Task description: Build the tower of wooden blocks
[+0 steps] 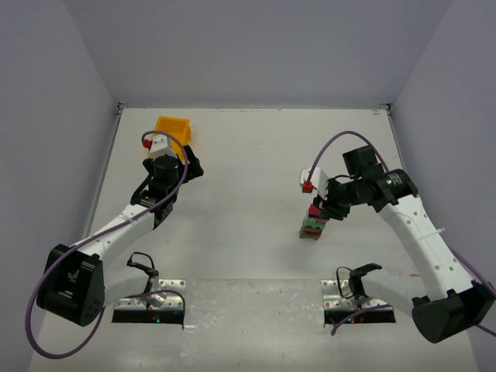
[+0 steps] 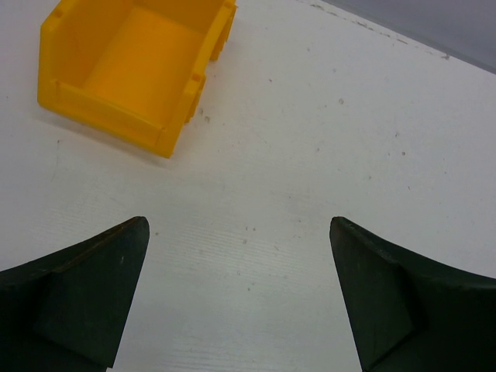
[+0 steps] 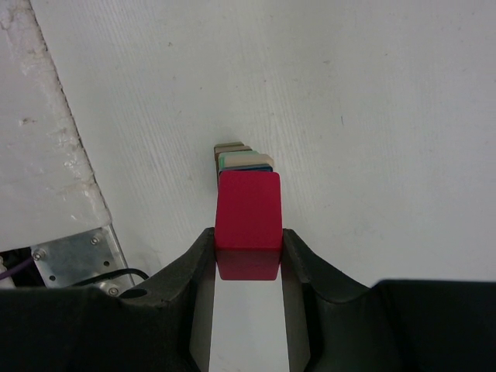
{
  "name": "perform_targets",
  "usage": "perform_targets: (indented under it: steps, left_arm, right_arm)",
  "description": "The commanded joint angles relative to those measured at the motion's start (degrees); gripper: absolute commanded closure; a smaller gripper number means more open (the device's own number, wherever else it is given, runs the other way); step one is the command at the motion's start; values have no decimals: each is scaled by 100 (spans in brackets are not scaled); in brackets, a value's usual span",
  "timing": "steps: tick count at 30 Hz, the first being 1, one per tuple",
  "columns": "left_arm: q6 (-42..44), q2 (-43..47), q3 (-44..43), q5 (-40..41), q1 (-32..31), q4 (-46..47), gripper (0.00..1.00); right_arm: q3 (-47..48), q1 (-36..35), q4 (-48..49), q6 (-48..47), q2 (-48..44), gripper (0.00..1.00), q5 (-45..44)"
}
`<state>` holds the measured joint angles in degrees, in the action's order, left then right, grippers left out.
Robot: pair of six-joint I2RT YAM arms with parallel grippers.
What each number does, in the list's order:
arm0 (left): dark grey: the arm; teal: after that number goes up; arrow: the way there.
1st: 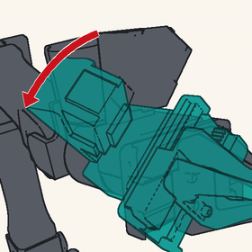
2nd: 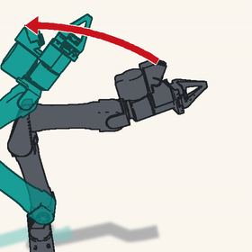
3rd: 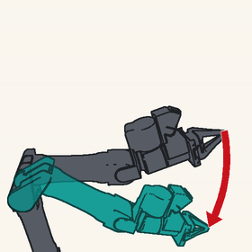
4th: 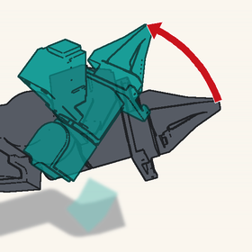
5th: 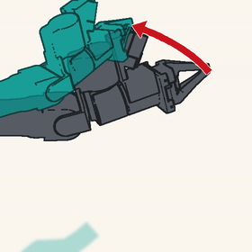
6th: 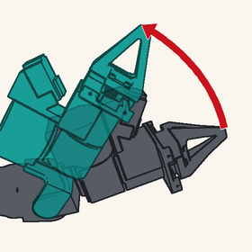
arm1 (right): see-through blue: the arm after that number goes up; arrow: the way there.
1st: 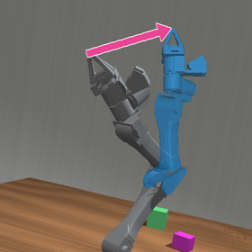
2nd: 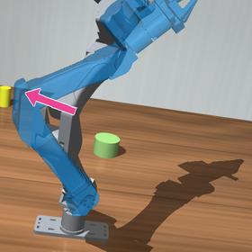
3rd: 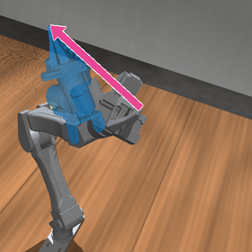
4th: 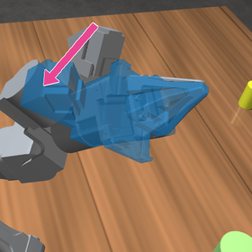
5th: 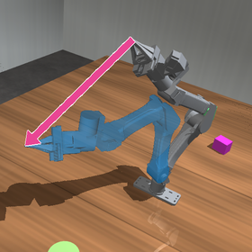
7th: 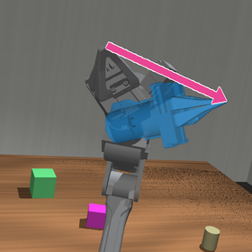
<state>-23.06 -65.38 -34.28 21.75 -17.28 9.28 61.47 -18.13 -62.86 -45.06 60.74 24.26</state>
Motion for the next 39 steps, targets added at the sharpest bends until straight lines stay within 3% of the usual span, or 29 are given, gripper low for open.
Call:
perform_targets:
  steps: [1, 39]
  left_arm:
    - [74, -38, -131, -83, -22, 338, 0]
    - [284, -219, -275, -10, -223, 282, 0]
  right_arm:
    - [-65, 38, 256, -153, -1, 88, 131]
    - [-258, 90, 424, -269, 31, 79, -47]
